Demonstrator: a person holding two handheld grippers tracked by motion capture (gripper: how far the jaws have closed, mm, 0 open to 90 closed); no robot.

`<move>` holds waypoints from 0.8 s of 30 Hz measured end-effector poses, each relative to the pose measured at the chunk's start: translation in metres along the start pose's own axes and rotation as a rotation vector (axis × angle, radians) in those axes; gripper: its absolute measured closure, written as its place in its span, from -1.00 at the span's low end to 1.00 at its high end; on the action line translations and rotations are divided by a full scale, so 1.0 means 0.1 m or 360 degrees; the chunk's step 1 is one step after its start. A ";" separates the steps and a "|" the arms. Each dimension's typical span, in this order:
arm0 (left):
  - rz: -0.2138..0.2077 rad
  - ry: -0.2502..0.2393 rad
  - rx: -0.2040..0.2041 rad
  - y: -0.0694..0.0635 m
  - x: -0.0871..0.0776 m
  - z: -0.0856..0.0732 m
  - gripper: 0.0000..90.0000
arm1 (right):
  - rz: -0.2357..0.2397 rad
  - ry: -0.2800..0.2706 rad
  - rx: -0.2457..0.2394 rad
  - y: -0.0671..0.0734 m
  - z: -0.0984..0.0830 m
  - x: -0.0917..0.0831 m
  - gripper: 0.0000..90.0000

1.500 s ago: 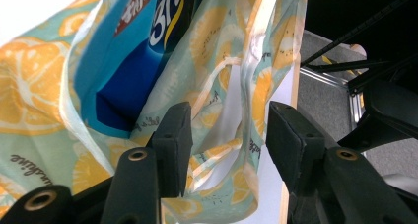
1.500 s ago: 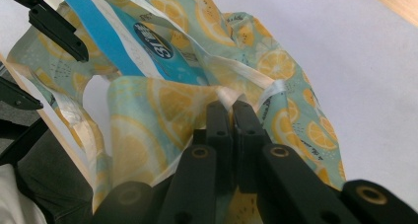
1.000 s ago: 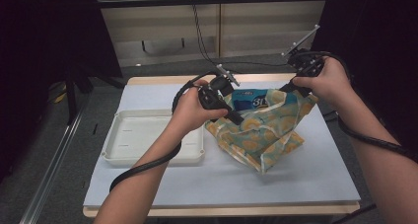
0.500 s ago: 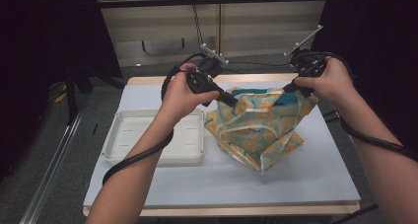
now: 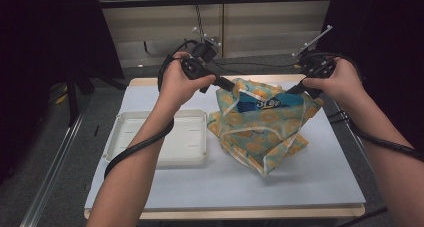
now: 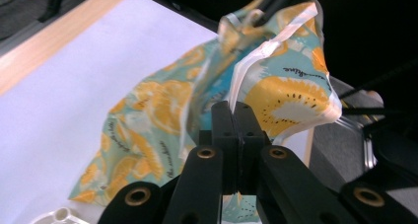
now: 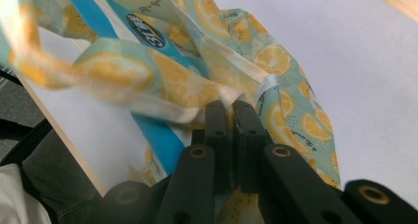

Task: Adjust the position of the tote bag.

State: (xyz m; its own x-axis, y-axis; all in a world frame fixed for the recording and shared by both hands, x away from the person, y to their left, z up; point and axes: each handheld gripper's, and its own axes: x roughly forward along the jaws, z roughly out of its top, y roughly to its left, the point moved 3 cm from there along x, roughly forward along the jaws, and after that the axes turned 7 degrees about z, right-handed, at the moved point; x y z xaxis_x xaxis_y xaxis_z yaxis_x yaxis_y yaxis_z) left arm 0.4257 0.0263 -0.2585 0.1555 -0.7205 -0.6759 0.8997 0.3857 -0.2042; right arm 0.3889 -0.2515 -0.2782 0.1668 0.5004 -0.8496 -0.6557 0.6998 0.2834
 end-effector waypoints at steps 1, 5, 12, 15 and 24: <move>0.0018 0.0006 0.0001 0.02 0.00 0.01 1.00 | 0.0003 -0.0001 0.0008 -0.01 -0.01 0.00 0.93; 0.0062 -0.0001 -0.0027 0.09 0.00 0.02 1.00 | 0.0002 -0.0010 0.0011 -0.02 -0.02 -0.01 0.93; 0.0107 0.0033 -0.0055 0.17 0.08 -0.02 1.00 | -0.0004 -0.0001 0.0016 -0.06 -0.06 -0.02 0.93; 0.0111 0.0038 -0.0067 0.19 0.12 -0.04 1.00 | -0.0005 -0.0001 0.0015 -0.06 -0.07 -0.03 0.93; 0.0161 0.0089 -0.0059 0.23 0.20 -0.06 1.00 | -0.0015 -0.0012 0.0019 -0.07 -0.09 -0.03 0.93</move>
State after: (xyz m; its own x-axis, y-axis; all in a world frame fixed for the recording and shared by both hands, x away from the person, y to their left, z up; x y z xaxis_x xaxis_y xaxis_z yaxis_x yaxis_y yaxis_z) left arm 0.4472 0.0241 -0.2810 0.2209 -0.6440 -0.7325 0.8646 0.4768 -0.1585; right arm 0.3863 -0.2629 -0.2814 0.1784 0.4973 -0.8490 -0.6451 0.7106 0.2807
